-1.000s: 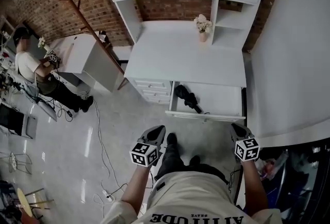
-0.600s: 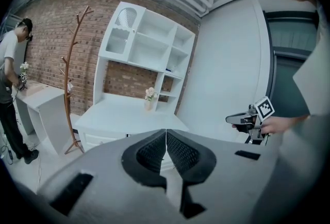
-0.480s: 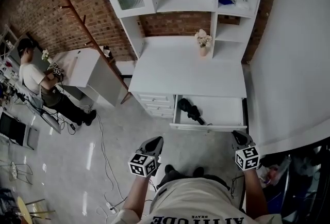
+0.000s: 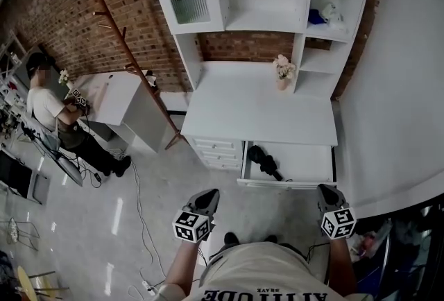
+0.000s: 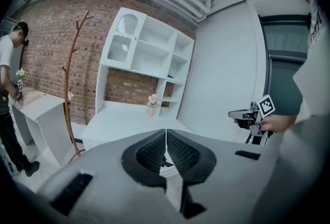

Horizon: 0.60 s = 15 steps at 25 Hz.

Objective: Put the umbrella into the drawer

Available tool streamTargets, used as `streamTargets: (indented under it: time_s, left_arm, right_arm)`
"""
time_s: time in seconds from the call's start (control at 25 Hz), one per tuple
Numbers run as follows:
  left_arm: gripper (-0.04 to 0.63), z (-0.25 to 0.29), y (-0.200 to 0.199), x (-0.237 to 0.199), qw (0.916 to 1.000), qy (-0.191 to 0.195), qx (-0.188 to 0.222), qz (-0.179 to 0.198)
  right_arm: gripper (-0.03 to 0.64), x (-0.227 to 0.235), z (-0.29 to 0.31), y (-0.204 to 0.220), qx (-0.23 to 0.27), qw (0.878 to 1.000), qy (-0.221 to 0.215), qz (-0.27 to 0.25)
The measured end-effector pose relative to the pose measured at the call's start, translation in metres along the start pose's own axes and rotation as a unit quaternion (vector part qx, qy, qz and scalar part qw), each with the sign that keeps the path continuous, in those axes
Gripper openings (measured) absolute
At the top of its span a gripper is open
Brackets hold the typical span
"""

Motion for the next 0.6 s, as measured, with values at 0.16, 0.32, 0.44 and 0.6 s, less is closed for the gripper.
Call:
streamTargets:
  time_s: [0.16,0.32,0.44,0.6]
  left_arm:
    - [0.028,-0.003,-0.003,-0.013,1.0,0.002,0.005,0.002]
    - [0.028,-0.007,-0.003,-0.02,0.9999,0.006,0.008,-0.004]
    - [0.028,-0.007,-0.007,-0.024,0.9999,0.009,0.01,-0.001]
    - [0.028,-0.008,-0.014,-0.027,0.9998,0.011,0.015,0.0]
  right_arm:
    - [0.037,-0.013,0.007,-0.007,0.014,1.0,-0.012,-0.006]
    - [0.037,-0.021,0.013,-0.012,0.018,1.0,-0.007,-0.01]
    - [0.037,-0.026,0.015,-0.013,0.017,1.0,-0.003,-0.016]
    - [0.037,-0.027,0.015,-0.016,0.019,1.0,0.003,-0.02]
Point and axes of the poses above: the fingertips, and each gripper's own axes: z forward along the fingers, x to its right, y out of its underside, the point moved 2 cm from there along -z, backward along the fingers, and after that the axes turned 5 degrees about z, right-handed, at the moved point
